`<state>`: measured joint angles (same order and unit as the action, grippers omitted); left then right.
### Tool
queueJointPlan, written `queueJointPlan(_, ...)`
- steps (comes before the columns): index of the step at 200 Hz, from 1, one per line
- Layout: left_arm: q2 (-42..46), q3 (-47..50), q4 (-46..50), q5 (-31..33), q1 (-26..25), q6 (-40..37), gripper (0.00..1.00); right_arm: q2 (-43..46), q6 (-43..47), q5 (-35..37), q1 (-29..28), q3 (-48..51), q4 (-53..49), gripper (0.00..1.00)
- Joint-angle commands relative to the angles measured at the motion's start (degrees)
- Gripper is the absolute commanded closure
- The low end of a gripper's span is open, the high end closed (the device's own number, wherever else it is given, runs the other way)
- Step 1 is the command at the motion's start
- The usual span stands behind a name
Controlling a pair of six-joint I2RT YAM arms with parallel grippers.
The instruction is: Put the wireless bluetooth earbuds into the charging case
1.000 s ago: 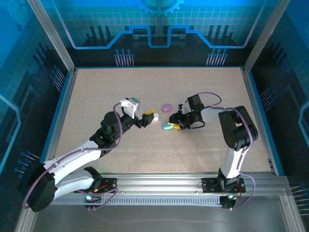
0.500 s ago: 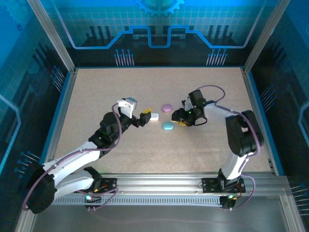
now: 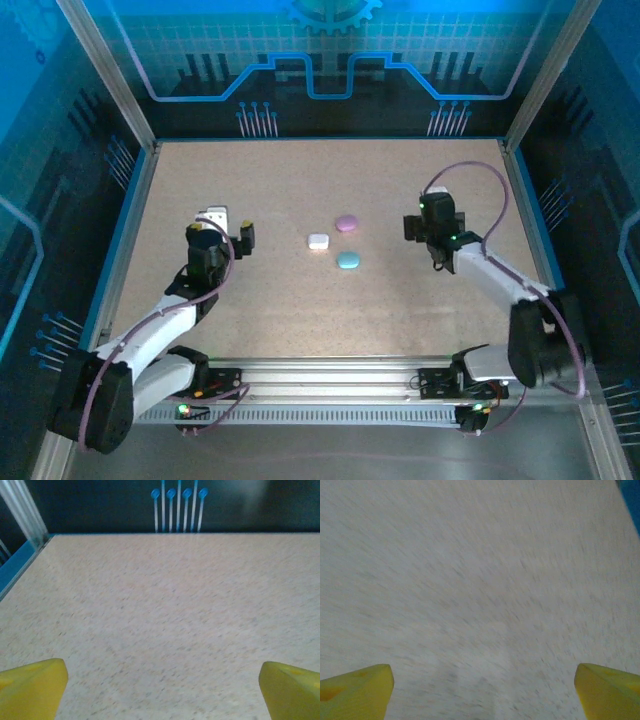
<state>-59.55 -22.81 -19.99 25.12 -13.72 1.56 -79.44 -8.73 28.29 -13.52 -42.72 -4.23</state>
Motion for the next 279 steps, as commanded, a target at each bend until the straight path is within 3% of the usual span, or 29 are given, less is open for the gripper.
queueJointPlan(1, -3.37, 2.68, -4.92, 0.42, 2.81, 0.2, 0.01, -0.18, 5.4, -4.68, 3.22, 7.95, 19.09, 0.06)
queueJointPlan(14, -6.07, 3.1, -7.17, -1.11, 3.66, -0.52, 0.01, -0.83, 5.73, -11.11, 5.24, 10.02, 25.41, 0.07)
queueJointPlan(42, -10.79, 2.63, -10.54, -3.58, 4.61, -2.52, 0.01, -2.42, 9.74, -17.01, 6.4, 11.52, 32.54, 0.09)
queueJointPlan(82, -14.39, 5.22, -24.01, -8.83, 6.75, -3.23, 0.01, -6.88, 10.76, -26.55, 9.5, 19.23, 50.52, 0.08)
queueJointPlan(122, -17.78, 6.03, -30.99, -14.81, 9.89, -3.06, 0.01, -6.78, 9.29, -26.11, 10.52, 17.84, 47.3, 0.0)
queueJointPlan(158, -31.73, 9.24, -52.67, -17.5, 12.04, -2.88, 0.01, -6.76, 9.43, -25.31, 10.06, 17.94, 47.3, 0.0)
queueJointPlan(179, -29.78, 7.16, -45.4, -16.71, 12.13, -2.1, 0.01, -6.78, 9.44, -25.38, 10.11, 17.92, 47.29, 0.0)
queueJointPlan(196, -28.96, 1.55, -33.54, -9.3, 12.28, 0.62, 0.01, -6.76, 9.5, -25.31, 10.08, 17.94, 47.3, 0.0)
queueJointPlan(279, -29.29, 1.97, -34.87, -11.06, 12.09, -0.17, 0.01, -6.78, 9.39, -25.39, 10.09, 17.85, 47.12, 0.0)
